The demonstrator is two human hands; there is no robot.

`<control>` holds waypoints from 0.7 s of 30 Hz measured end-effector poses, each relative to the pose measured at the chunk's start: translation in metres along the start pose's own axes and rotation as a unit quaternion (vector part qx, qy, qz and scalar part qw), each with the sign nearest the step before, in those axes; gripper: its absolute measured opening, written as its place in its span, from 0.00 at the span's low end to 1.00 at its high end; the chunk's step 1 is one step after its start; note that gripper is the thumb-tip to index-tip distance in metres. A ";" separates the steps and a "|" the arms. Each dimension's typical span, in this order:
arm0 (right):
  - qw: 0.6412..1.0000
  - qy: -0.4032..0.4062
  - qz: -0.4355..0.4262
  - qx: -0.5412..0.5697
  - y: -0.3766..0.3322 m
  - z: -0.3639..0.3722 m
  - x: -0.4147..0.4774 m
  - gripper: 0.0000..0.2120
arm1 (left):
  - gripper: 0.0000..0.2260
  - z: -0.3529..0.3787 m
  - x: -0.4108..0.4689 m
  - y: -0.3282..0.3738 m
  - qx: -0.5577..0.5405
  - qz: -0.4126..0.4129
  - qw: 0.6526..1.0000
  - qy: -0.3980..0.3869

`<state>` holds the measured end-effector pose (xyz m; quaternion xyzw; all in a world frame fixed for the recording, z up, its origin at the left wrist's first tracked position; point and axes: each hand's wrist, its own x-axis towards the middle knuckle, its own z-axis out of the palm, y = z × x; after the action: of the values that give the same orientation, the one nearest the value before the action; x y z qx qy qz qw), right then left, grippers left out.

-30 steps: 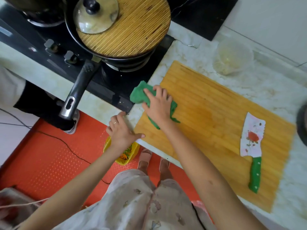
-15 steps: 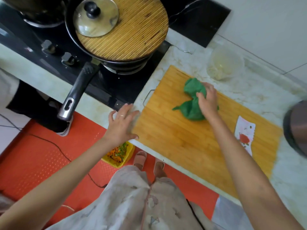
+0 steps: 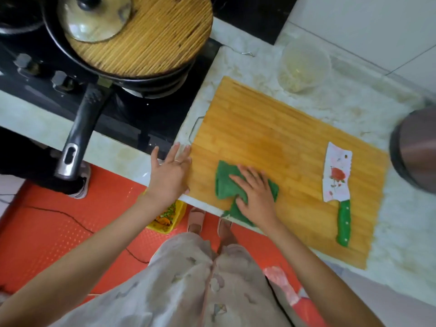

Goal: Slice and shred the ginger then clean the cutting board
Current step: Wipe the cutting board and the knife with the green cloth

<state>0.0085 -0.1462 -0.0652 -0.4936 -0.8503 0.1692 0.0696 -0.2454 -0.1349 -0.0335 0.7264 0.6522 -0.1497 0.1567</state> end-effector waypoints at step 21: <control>0.998 -0.001 -0.049 0.044 0.024 -0.012 -0.008 0.30 | 0.42 -0.004 0.008 0.014 0.053 -0.039 0.997 -0.050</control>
<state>0.0358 -0.1392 -0.0626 -0.4474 -0.8654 0.2030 0.0988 -0.2303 -0.1271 -0.0328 0.6993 0.6625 -0.2263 0.1444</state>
